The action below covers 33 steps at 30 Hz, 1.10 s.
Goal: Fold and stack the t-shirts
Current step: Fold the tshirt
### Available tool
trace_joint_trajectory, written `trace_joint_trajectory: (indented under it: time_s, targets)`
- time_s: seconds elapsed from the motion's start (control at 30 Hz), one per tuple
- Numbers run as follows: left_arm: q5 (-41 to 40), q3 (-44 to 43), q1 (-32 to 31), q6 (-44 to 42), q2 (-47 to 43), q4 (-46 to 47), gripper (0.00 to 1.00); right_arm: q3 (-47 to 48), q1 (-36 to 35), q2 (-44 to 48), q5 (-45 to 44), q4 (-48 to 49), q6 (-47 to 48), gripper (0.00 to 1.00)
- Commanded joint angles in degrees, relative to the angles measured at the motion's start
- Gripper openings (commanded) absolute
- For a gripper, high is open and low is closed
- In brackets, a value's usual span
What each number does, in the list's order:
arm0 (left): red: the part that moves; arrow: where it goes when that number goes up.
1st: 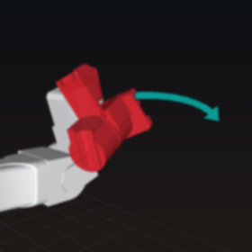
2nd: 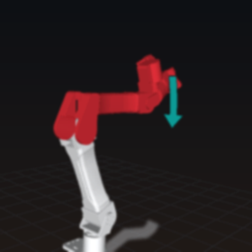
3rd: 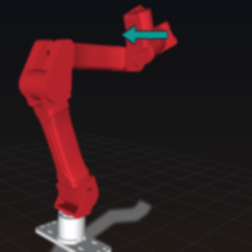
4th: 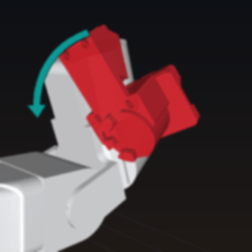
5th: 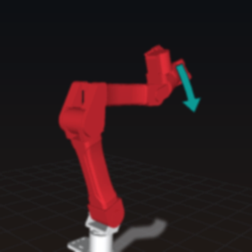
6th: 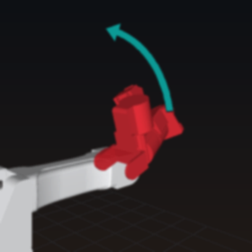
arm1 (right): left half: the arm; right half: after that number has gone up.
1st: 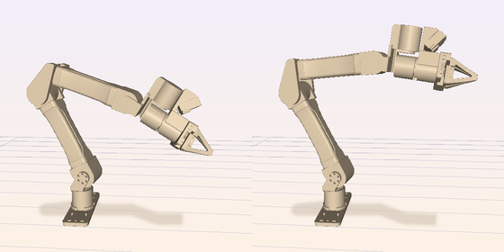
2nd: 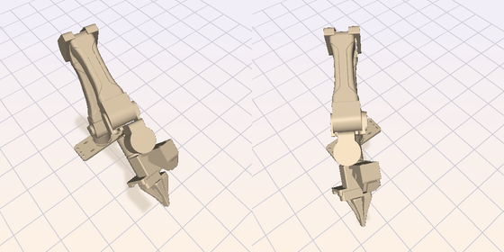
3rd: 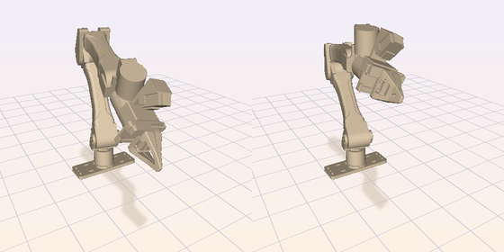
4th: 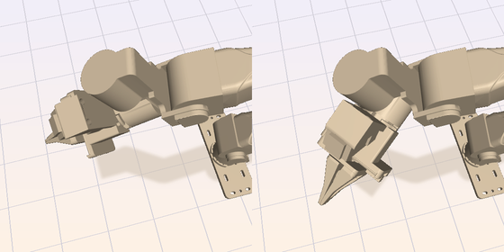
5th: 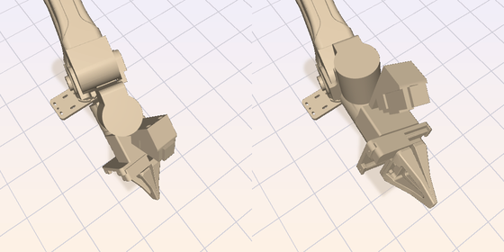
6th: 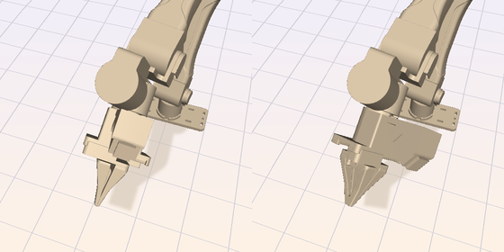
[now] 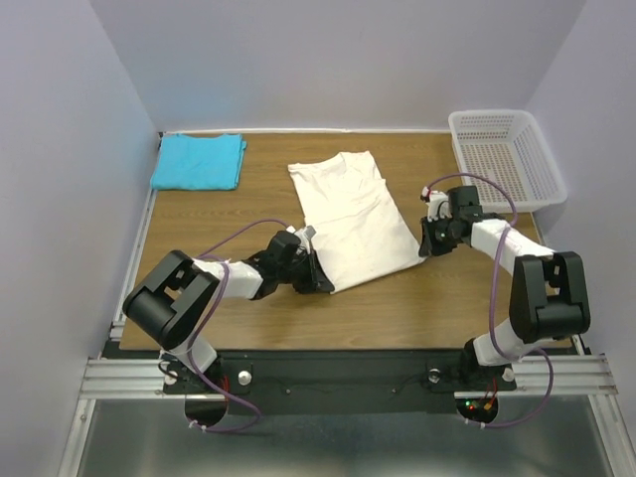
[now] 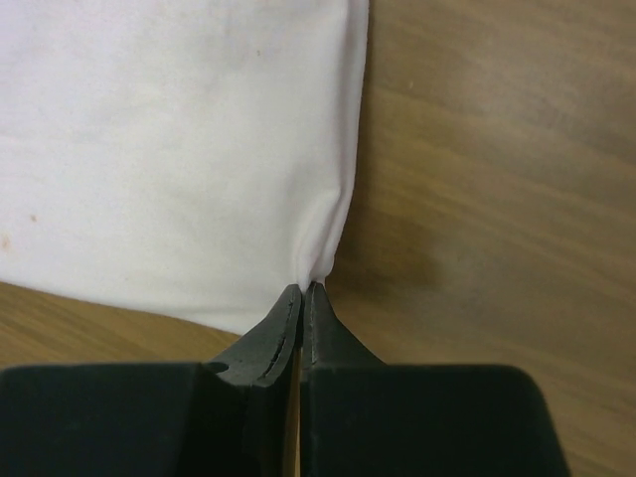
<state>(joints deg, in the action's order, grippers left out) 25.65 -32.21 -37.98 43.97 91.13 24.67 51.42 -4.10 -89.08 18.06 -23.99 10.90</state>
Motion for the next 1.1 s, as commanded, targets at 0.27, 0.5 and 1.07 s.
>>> trace_joint_trajectory:
  time_s: [0.27,0.5,1.07]
  targets:
    - [-0.68,0.66,-0.69,-2.3,-14.3,-15.6,0.37,-2.73,0.58,10.85,-4.62,-9.67,5.71,0.13]
    - [-9.47,-2.86,-0.61,-7.83,-27.05,-23.7,0.46,0.08,0.67,17.79,-8.29,-12.57,12.37,0.65]
    - [-12.64,-18.77,-17.12,-57.84,-24.34,-22.21,0.51,6.75,10.76,11.57,32.37,-29.57,71.07,0.71]
